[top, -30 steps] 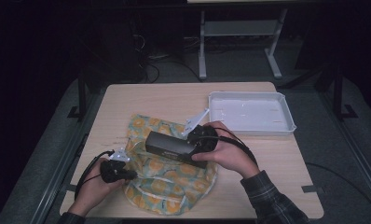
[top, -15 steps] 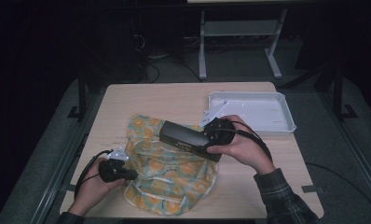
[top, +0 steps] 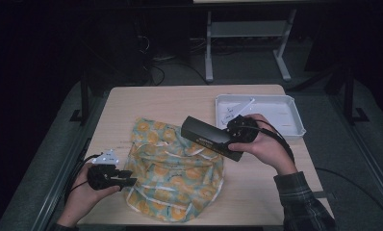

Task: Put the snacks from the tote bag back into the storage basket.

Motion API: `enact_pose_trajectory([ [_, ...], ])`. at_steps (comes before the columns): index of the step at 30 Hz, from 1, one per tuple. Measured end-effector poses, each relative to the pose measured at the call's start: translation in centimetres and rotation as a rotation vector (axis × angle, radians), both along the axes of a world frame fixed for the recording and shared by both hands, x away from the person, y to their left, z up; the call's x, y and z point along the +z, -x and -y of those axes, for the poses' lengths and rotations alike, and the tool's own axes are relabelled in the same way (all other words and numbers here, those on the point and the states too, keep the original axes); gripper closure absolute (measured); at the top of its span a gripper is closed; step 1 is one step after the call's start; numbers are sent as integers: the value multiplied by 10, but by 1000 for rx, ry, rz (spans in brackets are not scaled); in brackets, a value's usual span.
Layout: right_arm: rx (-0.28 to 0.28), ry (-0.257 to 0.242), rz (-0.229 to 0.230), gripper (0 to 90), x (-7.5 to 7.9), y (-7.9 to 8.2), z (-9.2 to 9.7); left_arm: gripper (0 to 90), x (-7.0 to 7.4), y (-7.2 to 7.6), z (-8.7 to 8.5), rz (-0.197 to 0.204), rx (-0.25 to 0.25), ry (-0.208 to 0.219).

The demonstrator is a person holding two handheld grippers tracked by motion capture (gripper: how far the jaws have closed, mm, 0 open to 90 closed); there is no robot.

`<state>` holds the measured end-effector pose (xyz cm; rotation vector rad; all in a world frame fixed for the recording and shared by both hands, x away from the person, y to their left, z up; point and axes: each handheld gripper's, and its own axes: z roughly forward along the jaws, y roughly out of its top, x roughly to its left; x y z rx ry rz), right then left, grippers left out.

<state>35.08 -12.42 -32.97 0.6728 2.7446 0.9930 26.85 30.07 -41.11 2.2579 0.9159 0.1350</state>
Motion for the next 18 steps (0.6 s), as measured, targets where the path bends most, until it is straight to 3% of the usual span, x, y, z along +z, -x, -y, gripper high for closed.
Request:
enact_pose_trajectory([
  [11, -25, 9, -5, 412, -13, -16, 23, 430, -4, 18, -24, 14, 59, -32],
  [18, -60, 8, -6, 412, -20, -25, 40, 336, -6, 25, -44, 26, 120, -25],
])
